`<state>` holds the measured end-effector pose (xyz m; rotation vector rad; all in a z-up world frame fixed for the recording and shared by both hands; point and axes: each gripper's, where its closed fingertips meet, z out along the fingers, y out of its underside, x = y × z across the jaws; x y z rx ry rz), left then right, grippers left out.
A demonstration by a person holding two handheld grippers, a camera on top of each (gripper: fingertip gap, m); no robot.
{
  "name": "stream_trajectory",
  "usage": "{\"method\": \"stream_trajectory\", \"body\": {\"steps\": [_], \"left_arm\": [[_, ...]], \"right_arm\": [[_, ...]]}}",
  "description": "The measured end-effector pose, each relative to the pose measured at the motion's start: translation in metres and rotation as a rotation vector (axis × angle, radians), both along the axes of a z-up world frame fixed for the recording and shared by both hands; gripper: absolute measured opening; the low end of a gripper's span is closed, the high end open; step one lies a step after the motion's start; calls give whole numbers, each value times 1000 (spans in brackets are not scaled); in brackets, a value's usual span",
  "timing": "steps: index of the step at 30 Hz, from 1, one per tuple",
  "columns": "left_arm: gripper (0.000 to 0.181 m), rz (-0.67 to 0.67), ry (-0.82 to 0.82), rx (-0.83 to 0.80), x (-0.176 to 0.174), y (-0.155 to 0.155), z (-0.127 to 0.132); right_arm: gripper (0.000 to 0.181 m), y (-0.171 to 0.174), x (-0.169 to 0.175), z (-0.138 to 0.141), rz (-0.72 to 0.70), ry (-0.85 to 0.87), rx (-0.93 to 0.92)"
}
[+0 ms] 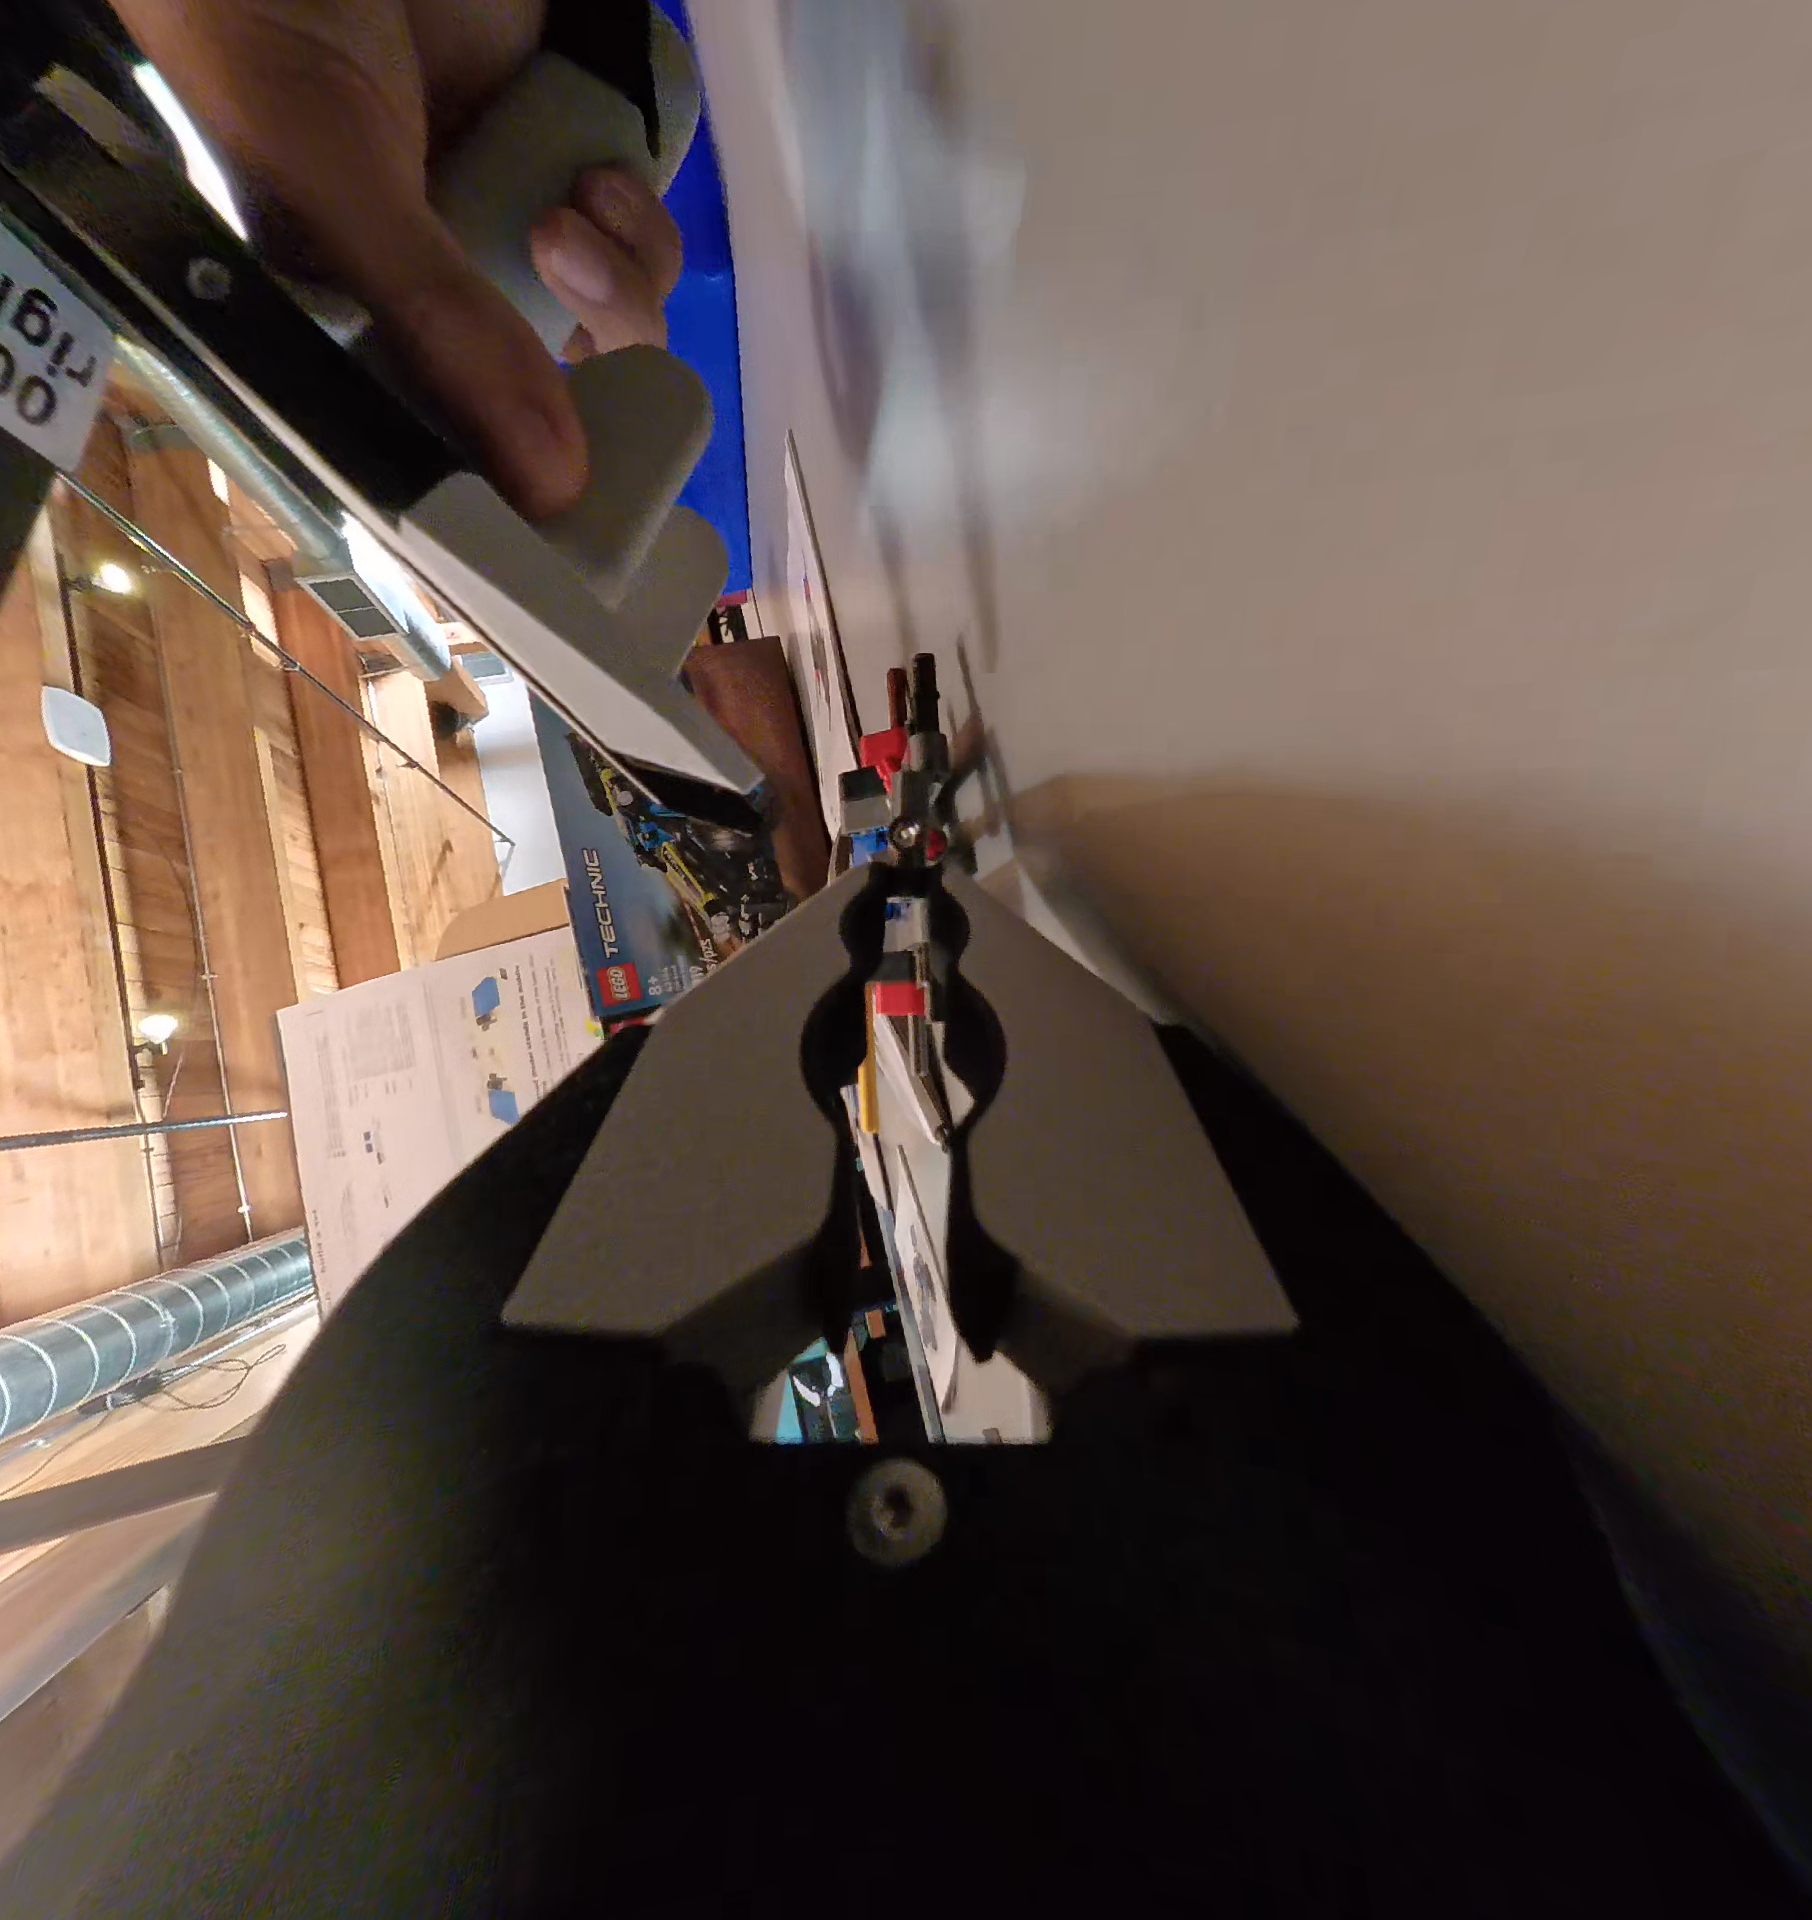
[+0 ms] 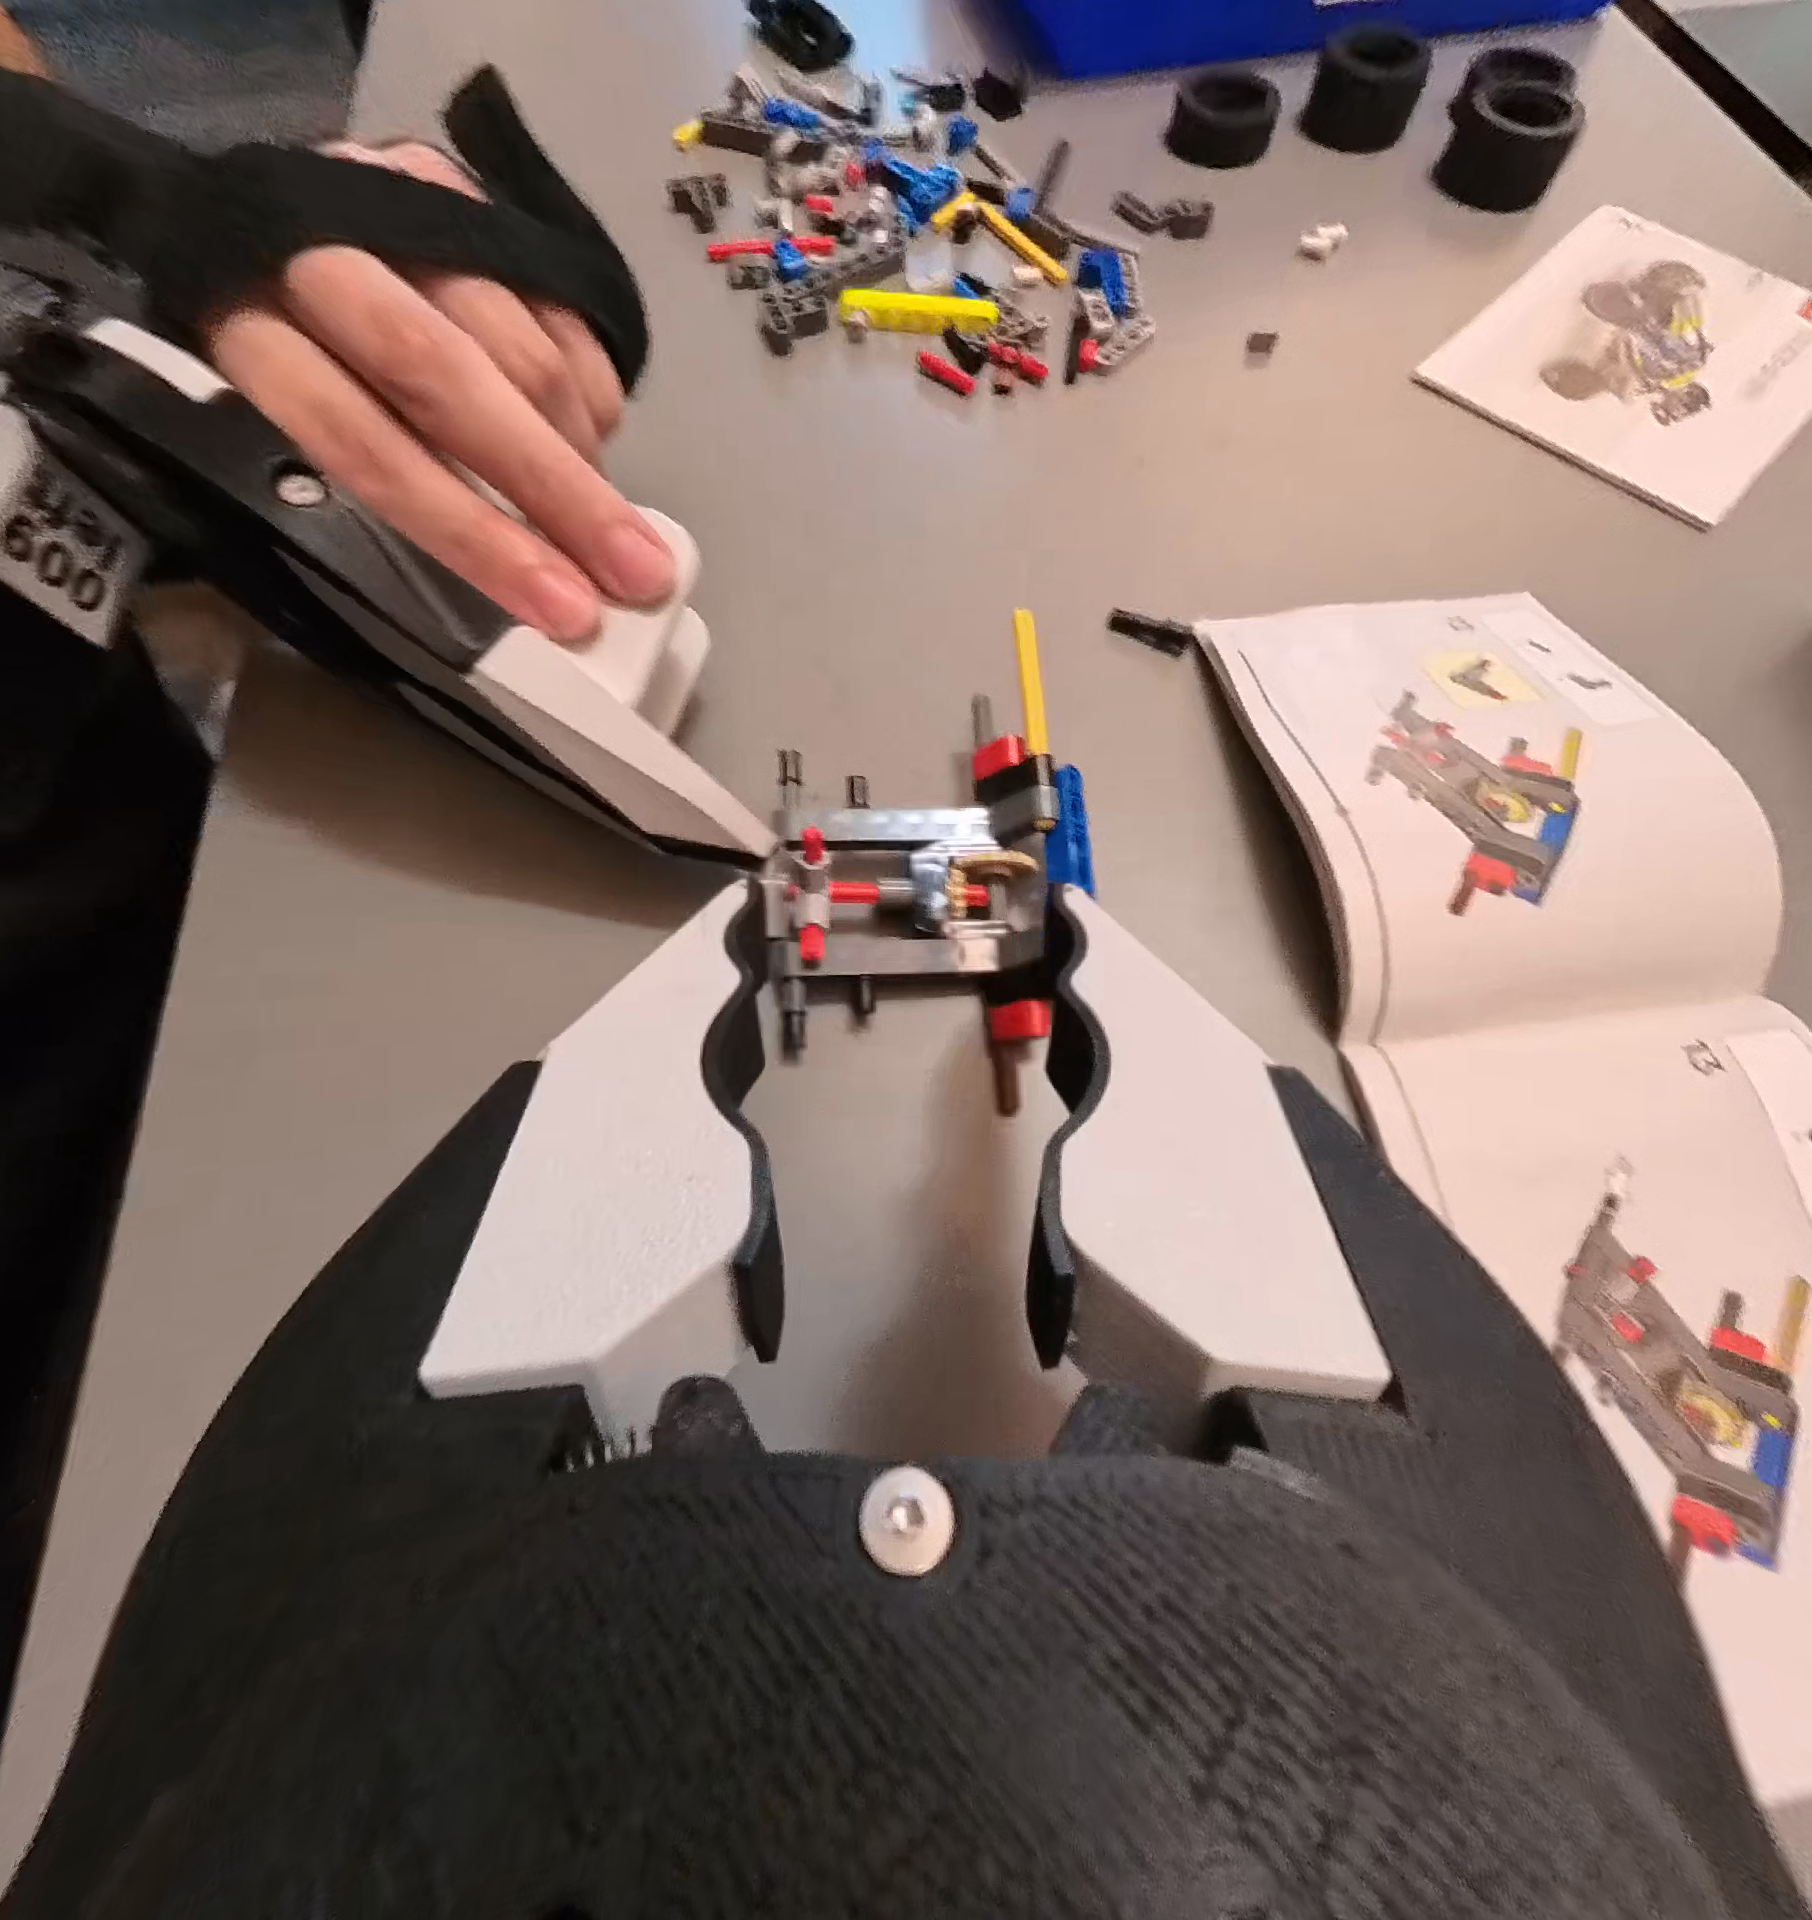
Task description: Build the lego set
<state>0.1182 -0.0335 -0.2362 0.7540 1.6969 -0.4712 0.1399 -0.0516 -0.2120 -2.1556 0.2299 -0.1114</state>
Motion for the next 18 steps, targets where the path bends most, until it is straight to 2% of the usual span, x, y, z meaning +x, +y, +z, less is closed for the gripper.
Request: {"method": "stream_trajectory", "body": {"steps": [5, 7, 10, 14, 18], "left_arm": [[4, 1, -8, -20, 0, 1, 2], [4, -2, -10, -29, -1, 1, 3], [4, -10, -6, -17, -2, 0, 2], [4, -24, 55, 14, -6, 2, -5], [6, -28, 149, 54, -9, 4, -12]], "right_arm": [[47, 6, -20, -11, 49, -46, -62], [48, 1, -6, -11, 7, -91, -92], [63, -10, 17, -5, -73, -70, -79], [83, -5, 19, -11, -29, -55, -114], [82, 9, 17, -17, 20, -24, -134]]}}
